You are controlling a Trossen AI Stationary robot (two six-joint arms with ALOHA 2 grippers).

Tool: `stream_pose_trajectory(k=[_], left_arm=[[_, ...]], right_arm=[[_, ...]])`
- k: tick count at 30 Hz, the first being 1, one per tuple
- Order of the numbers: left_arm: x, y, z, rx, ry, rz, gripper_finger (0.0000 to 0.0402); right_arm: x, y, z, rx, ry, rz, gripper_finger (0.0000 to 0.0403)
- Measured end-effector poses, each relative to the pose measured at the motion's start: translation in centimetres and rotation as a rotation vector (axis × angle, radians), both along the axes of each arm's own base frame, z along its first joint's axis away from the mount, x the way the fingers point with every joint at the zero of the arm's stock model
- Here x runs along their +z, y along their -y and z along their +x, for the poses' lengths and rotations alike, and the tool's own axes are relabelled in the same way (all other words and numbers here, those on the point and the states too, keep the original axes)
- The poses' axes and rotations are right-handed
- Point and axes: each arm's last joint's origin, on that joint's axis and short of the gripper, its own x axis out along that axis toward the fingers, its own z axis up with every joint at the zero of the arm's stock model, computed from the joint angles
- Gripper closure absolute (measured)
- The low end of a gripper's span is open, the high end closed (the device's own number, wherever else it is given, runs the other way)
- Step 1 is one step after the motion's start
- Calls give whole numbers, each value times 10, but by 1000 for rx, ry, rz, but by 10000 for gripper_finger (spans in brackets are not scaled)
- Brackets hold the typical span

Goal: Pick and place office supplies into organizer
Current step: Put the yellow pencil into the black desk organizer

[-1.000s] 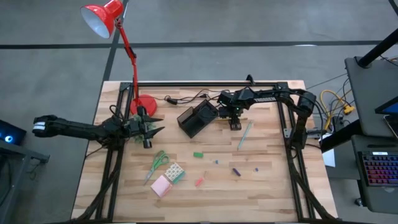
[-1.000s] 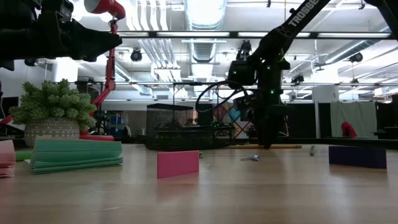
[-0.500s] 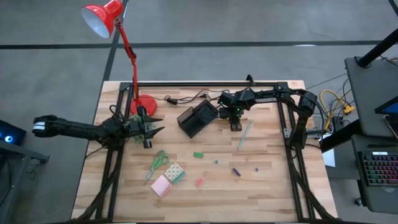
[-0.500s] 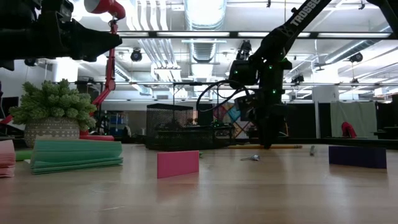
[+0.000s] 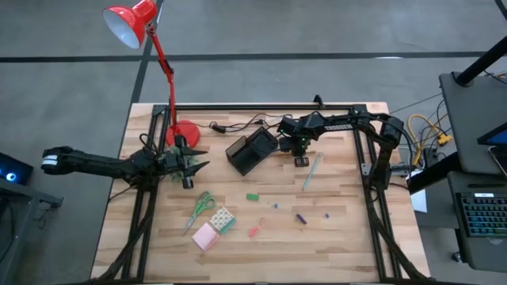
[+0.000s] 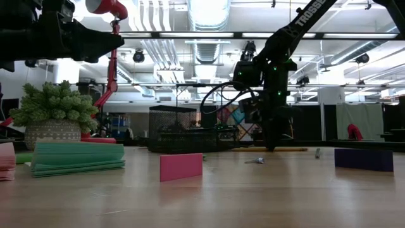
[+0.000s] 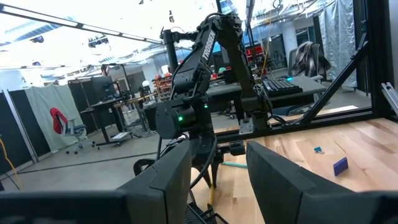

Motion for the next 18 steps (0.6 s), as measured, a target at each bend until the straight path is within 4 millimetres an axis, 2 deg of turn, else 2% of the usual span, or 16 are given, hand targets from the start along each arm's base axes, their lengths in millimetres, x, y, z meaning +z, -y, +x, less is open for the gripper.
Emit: stream_pose_trajectory(k=[10, 18], left_arm=[[0, 0, 0, 0, -1, 0, 259], [0, 0, 0, 0, 0, 0, 259]], right_arm=[[0, 0, -1, 10, -6, 1, 392], [8, -1, -4, -3, -12, 7, 393]])
